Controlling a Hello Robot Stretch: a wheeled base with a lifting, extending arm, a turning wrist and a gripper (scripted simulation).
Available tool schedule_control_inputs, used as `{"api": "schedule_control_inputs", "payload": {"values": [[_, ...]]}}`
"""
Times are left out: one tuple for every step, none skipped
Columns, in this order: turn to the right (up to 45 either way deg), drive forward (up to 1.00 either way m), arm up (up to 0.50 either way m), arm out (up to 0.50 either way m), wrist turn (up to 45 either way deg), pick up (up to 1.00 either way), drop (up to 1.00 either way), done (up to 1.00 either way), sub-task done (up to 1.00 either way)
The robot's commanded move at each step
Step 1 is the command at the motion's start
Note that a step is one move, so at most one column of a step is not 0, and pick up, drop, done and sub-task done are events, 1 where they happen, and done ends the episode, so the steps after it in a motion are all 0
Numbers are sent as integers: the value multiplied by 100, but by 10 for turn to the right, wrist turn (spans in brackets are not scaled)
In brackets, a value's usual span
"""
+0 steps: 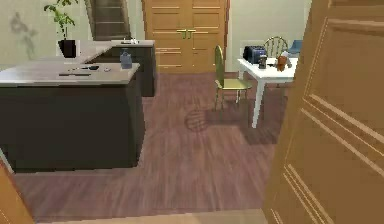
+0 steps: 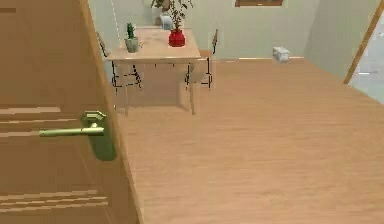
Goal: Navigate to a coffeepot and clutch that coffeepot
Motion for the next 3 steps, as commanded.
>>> {"api": "schedule_control_inputs", "payload": {"values": [[0,100,0,0,0,0,0,0,0],[60,0,0,0,0,0,0,0,0],[0,35,0,0,0,0,0,0,0]]}}
